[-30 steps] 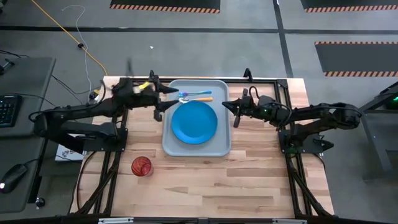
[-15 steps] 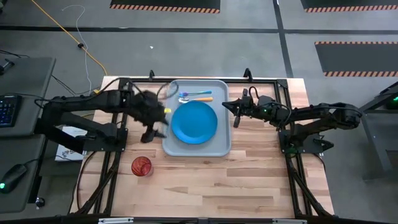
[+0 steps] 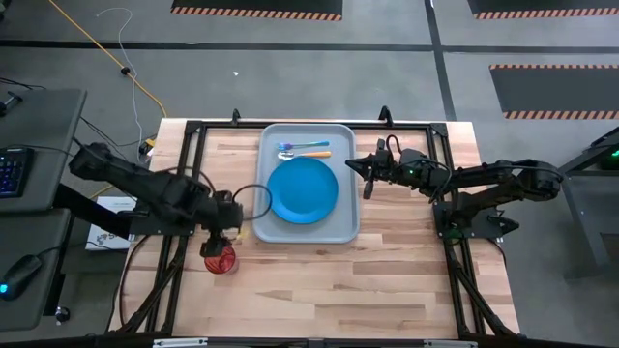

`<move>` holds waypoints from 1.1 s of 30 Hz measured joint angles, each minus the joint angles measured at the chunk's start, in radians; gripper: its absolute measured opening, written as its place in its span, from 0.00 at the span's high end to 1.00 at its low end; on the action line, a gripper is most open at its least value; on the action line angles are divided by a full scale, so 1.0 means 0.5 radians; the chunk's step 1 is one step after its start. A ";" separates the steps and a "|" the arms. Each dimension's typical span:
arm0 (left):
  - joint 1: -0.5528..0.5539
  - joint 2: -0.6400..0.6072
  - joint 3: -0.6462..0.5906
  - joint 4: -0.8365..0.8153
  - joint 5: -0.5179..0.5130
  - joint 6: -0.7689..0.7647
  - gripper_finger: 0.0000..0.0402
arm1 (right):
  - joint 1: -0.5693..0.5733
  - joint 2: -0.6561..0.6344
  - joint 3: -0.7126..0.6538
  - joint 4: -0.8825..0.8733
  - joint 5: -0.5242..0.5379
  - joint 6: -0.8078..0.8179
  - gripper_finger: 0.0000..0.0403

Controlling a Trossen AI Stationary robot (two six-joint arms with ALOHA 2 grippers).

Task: Pick and place plate/cup/fork/spoon on tray
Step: Put the red glass on the gray serving tray to the top left of the blue plate

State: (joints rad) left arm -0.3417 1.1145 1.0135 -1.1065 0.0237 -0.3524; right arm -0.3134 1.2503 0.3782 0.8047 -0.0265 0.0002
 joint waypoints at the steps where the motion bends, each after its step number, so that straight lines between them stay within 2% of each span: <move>1: -0.032 0.000 -0.032 -0.001 -0.040 -0.028 0.30 | 0.000 0.000 0.000 0.000 0.000 0.000 1.00; 5: -0.117 -0.001 -0.158 -0.006 -0.094 -0.125 0.30 | 0.000 0.000 0.000 0.000 0.000 0.001 1.00; 10: -0.171 0.000 -0.275 0.014 -0.015 -0.203 0.30 | 0.000 0.000 0.000 -0.003 0.000 0.001 1.00; 18: -0.210 0.000 -0.387 0.044 -0.008 -0.287 0.30 | 0.000 0.000 0.000 -0.032 0.000 0.001 1.00; 26: -0.211 0.002 -0.575 0.277 0.074 -0.302 0.30 | 0.000 0.000 0.000 -0.045 0.000 0.001 1.00; 29: -0.210 0.001 -0.576 0.280 0.075 -0.305 0.35 | 0.000 0.000 0.000 -0.045 0.001 0.002 1.00; 33: -0.210 0.001 -0.576 0.280 0.112 -0.325 0.51 | 0.000 0.001 0.000 -0.045 0.001 0.002 1.00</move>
State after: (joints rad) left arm -0.4469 1.1149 0.7254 -0.9665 0.0796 -0.5149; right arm -0.3135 1.2507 0.3782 0.7822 -0.0261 0.0010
